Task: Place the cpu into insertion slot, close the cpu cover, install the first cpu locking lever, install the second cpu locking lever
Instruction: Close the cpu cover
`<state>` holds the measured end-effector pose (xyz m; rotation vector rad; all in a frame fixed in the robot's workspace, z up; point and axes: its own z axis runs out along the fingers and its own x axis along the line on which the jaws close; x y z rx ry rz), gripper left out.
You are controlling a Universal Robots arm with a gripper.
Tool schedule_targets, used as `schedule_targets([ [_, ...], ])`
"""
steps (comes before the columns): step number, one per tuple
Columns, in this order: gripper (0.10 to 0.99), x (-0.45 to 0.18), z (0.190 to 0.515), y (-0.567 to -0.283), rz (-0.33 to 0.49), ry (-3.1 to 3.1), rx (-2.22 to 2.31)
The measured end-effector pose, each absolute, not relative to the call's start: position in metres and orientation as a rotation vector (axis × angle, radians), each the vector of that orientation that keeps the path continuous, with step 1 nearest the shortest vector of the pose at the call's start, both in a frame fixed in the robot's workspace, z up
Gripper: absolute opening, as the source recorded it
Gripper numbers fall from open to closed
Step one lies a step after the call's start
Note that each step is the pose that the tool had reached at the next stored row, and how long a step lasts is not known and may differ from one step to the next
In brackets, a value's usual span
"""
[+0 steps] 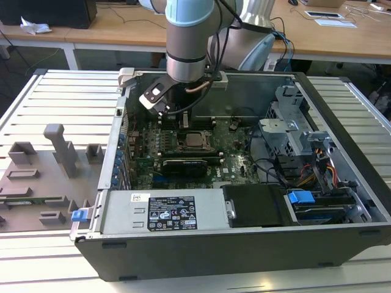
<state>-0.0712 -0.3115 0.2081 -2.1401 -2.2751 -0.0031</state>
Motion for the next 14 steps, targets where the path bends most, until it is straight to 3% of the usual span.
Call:
schedule_targets([
  [14,0.106,-0.056,0.204,-0.312,-0.004,-2.275,-2.140],
])
